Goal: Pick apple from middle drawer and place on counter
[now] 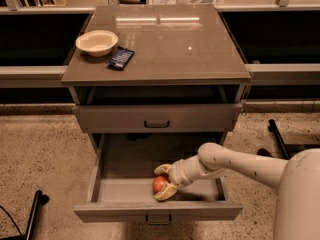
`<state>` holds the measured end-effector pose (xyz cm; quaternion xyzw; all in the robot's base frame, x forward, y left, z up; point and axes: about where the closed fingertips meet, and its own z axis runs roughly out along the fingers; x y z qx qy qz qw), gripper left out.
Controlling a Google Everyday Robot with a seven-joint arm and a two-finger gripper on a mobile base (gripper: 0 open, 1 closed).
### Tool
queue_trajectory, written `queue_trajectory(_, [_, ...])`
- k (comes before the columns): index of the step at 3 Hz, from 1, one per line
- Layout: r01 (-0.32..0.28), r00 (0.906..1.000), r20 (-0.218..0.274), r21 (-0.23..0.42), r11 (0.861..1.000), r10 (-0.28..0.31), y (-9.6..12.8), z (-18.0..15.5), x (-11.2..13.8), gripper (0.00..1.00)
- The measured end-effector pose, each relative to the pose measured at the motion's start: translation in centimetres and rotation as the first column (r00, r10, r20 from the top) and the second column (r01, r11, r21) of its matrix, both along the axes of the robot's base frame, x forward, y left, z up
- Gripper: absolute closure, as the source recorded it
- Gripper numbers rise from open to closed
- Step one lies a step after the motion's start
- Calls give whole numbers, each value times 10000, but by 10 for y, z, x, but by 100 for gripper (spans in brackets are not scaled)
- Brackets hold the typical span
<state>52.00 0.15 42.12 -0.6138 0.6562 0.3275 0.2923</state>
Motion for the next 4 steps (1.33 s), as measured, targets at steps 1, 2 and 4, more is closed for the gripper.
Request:
queue_trajectory(1, [-215,9993,-300,-452,9987,202,8,-25,0,50])
queue_trajectory(2, [-353,9970,-720,-828,9959,294,7,-46,-1,73])
queue_trajectory(4, [-372,9993,35,-481,9982,374,-1,-9,8,100])
